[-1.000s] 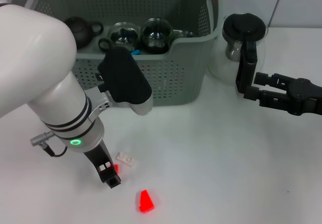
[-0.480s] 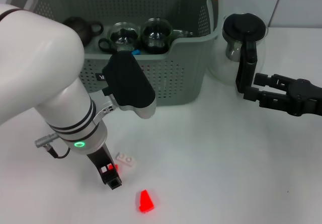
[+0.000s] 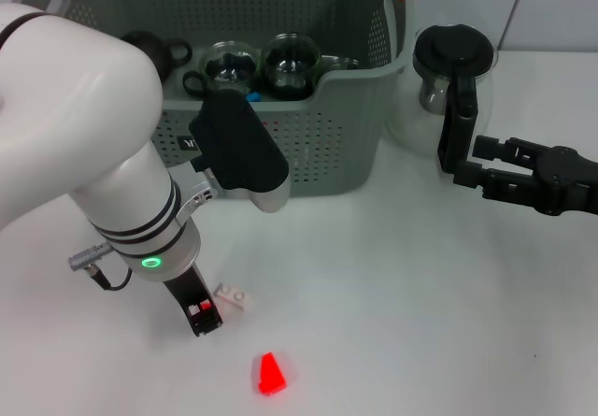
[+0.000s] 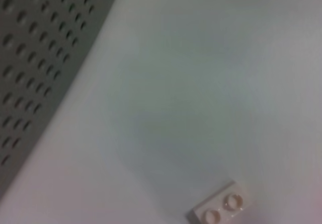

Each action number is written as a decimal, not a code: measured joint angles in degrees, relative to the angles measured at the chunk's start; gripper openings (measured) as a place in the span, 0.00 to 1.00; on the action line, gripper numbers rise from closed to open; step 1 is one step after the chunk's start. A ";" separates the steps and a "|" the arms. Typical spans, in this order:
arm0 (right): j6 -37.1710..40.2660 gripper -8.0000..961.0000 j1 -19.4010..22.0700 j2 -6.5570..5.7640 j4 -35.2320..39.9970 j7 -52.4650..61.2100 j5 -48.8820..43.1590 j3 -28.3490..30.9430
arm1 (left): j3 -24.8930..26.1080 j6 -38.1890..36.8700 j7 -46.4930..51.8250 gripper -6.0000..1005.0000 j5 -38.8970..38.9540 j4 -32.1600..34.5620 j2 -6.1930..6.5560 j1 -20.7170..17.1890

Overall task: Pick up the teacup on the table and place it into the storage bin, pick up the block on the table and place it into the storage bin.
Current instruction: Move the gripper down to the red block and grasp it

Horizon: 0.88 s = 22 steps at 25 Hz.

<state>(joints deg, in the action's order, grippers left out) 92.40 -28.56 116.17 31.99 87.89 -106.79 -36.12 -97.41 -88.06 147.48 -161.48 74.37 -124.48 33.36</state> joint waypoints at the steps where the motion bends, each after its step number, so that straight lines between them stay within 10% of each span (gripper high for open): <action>1: -0.01 0.92 0.00 -0.01 0.00 0.00 0.00 0.00 | 0.00 0.00 0.03 0.44 -0.01 -0.11 0.00 0.07; 7: -0.14 0.92 0.00 -0.07 0.00 0.00 0.00 0.00 | 0.04 0.00 0.06 0.21 0.00 -0.70 0.03 0.45; 22: -0.08 0.92 0.00 -0.07 0.00 0.00 0.00 0.25 | 2.70 -5.16 -0.49 0.20 0.55 7.03 0.10 -0.39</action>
<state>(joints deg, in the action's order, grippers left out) 92.32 -28.57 116.10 31.99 87.89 -106.79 -35.87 -94.71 -93.22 146.99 -160.92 81.41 -124.38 32.97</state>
